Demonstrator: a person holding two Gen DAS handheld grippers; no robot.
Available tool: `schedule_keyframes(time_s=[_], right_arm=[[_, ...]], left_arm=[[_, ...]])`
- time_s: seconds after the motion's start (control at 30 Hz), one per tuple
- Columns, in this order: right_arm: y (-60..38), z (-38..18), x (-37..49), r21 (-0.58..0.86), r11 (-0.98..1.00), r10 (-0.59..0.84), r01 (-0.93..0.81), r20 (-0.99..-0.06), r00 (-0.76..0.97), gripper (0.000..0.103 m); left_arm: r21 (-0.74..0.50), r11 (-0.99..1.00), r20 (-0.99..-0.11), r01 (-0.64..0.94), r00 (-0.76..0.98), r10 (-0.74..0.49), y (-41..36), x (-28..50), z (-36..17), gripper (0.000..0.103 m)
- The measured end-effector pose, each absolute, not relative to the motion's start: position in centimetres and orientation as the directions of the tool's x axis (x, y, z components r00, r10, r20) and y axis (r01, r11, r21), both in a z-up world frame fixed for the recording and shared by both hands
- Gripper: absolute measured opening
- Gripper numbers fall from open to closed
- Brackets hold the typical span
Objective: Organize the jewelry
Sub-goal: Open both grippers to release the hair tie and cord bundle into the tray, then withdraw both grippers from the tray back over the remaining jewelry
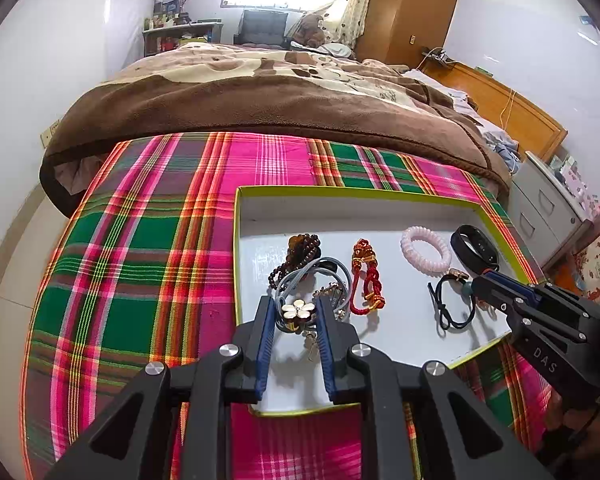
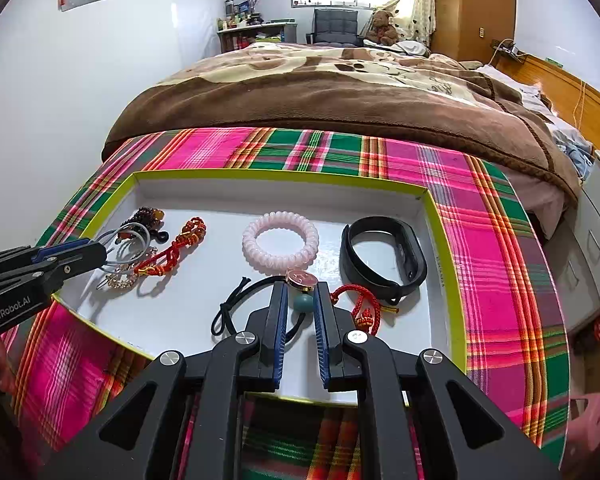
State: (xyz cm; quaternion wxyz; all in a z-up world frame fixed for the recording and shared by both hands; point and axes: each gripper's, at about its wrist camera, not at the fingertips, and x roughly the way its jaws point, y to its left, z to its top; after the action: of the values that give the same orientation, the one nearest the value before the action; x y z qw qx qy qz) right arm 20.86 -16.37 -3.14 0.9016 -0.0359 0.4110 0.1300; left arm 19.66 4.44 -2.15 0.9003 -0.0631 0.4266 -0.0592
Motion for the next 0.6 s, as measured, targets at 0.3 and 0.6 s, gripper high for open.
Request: schedule_keyframes(time_s=[0.3, 0.6], right_arm=[[-16.3, -2.9, 20.6, 0.043, 0.965, 0.204, -0.258, -0.743, 0.638, 0.018], [-16.9, -2.2, 19.7, 0.089, 0.962, 0.240, -0.257, -0.720, 0.651, 0.042]], left_arm=[[-0.161, 0.986, -0.757, 0.049, 0.634, -0.155, 4.2, 19.2, -2.0, 0.031], [-0.157, 0.986, -0.750, 0.052, 0.644, -0.153, 3.9, 17.9, -1.4, 0.038]])
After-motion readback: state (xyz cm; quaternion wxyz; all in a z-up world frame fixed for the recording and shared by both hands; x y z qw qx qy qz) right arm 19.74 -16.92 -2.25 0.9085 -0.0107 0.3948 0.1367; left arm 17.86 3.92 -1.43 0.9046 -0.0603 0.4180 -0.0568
